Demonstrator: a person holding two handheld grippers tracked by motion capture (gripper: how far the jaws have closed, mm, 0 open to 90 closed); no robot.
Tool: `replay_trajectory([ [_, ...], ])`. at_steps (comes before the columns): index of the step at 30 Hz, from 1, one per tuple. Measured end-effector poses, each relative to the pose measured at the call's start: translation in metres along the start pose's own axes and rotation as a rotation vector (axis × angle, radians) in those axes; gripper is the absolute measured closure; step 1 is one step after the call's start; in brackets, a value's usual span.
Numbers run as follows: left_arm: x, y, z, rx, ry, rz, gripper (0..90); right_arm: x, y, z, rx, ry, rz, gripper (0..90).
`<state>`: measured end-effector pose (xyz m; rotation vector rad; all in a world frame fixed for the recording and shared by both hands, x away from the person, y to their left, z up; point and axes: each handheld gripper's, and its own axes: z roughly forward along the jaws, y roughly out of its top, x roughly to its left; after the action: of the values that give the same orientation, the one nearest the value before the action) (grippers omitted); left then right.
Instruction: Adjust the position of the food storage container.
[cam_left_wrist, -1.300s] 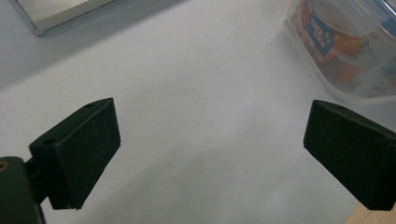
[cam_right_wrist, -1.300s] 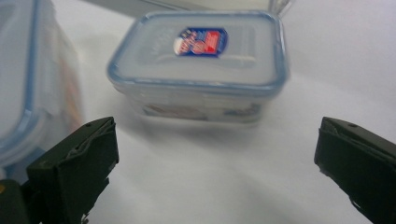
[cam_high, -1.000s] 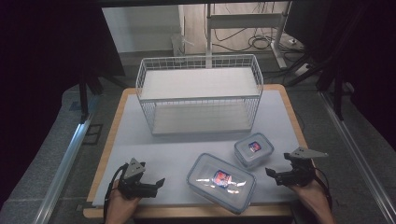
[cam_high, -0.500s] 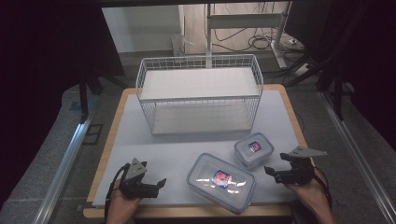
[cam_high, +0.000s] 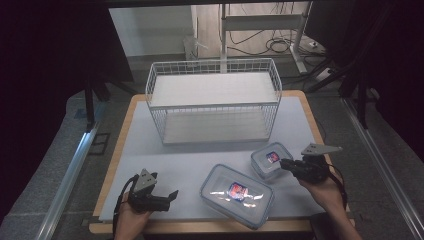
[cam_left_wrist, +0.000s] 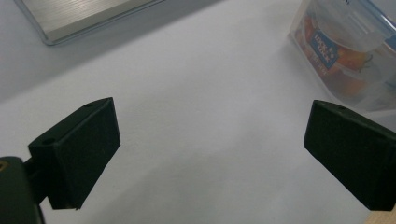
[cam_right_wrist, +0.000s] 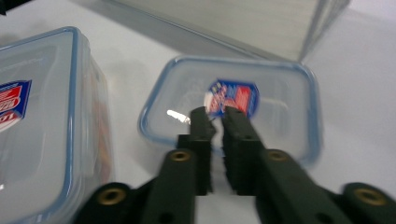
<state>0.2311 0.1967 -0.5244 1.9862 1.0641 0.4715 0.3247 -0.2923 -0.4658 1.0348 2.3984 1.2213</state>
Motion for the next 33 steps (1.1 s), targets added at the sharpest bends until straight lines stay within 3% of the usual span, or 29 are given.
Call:
replay_trajectory([
  [2,0.000,0.000,0.000,0.004,0.003,0.004,3.8,0.001,0.004,0.005,0.008,0.000,-0.014,88.0],
  [3,-0.001,0.000,0.001,0.004,0.004,0.007,3.8,0.003,0.015,0.017,0.029,0.002,-0.050,89.7],
  [7,-0.001,0.000,0.001,0.004,0.004,0.005,3.8,0.005,0.034,0.042,0.057,-0.004,-0.084,89.7],
  [9,-0.001,0.000,0.001,0.004,0.004,0.006,3.8,0.005,0.037,0.047,0.057,-0.002,-0.085,89.7],
  [10,0.000,0.000,0.001,0.005,0.004,0.005,3.8,0.005,0.047,0.061,0.065,-0.004,-0.088,89.7],
  [12,0.000,0.000,0.001,0.005,0.003,0.005,3.8,0.004,0.050,0.066,0.069,-0.009,-0.090,89.7],
  [13,0.000,0.000,0.001,0.010,0.002,0.006,3.8,0.002,0.057,0.079,0.090,-0.022,-0.095,89.7],
  [15,0.000,0.000,0.001,0.012,0.001,0.007,3.8,0.001,0.059,0.084,0.096,-0.029,-0.096,89.7],
  [16,-0.001,0.000,0.002,0.019,0.002,0.013,3.8,0.000,0.062,0.094,0.116,-0.033,-0.102,89.7],
  [21,-0.002,0.000,0.003,0.023,-0.001,0.017,3.8,0.001,0.060,0.100,0.139,-0.040,-0.114,89.8],
  [27,-0.003,0.000,0.003,0.026,-0.002,0.023,3.8,-0.009,0.054,0.079,0.117,-0.044,-0.070,89.8],
  [30,-0.003,0.000,0.004,0.027,-0.003,0.024,3.9,-0.006,0.052,0.075,0.140,-0.057,-0.100,89.7],
  [31,-0.004,0.001,0.004,0.030,-0.004,0.027,3.9,0.001,0.050,0.074,0.114,0.007,-0.107,89.7],
  [33,-0.004,0.001,0.004,0.030,-0.004,0.030,3.9,0.013,0.053,0.076,0.100,0.043,-0.137,89.7],
])
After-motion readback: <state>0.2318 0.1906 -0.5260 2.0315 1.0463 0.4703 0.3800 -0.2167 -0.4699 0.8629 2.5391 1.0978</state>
